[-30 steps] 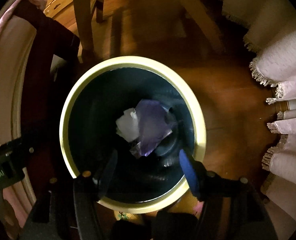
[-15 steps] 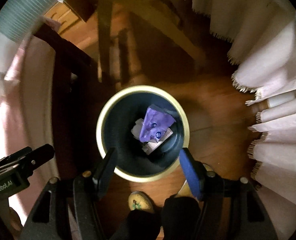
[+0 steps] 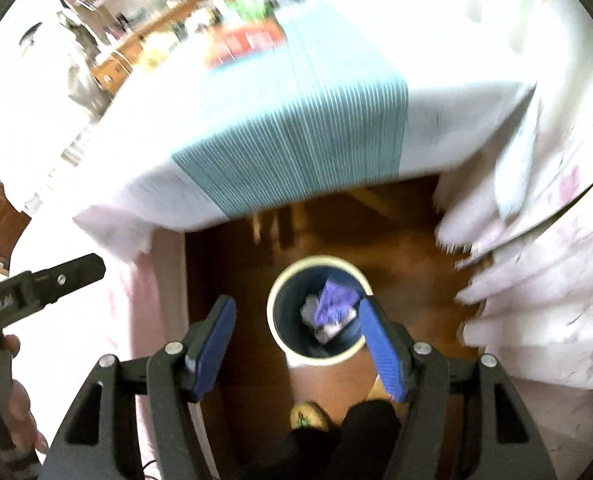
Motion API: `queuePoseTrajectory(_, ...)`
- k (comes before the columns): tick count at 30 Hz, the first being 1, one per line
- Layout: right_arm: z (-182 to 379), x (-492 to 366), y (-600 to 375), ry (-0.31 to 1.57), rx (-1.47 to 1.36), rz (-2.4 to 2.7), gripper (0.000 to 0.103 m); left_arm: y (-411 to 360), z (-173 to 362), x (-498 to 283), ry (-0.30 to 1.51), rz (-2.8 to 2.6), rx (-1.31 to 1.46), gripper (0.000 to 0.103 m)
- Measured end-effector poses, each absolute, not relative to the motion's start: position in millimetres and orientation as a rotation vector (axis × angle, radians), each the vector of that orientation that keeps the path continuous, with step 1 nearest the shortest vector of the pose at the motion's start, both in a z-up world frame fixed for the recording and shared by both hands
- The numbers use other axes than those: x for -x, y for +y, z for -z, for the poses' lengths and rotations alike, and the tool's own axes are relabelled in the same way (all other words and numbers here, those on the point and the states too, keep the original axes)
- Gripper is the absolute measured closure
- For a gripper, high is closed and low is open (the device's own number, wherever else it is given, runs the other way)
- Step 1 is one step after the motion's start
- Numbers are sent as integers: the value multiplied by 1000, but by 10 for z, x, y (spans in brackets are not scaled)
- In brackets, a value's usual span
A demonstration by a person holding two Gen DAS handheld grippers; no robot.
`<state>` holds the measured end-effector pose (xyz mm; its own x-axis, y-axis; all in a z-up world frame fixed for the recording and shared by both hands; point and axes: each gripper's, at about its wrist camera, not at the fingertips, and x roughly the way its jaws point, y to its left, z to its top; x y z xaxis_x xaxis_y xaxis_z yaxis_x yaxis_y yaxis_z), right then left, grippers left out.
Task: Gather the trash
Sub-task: 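Raise both tools back toward the table, then grasp the orange snack bag with the left tool while the right tool grasps the red paper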
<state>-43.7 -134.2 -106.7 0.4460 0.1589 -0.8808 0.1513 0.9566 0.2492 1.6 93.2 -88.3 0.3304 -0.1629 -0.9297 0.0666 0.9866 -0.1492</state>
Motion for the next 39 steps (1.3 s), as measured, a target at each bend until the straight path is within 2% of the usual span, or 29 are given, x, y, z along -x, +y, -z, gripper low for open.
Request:
queuePoseTrajectory(6,290,507,-1333,989,-279,7,38,1051,128,-89,1079,199,92,17)
queuePoseTrajectory(9,76,520,-1334,949,-260,17,38,1082,-153,-101,1000,224,78,17)
queuePoseTrajectory(18,-314,426,-1321,862,-204,36,38,1125,-514,-279,910,264,112,17)
queuePoseTrajectory(29,-341,-156,-1570,827,-171,33,38,954,-194,-862,973,260,149,17)
queuePoseTrajectory(39,82,-1542,-2214,908,-175,-54,38,411,457,-2115,1112,183,203,17)
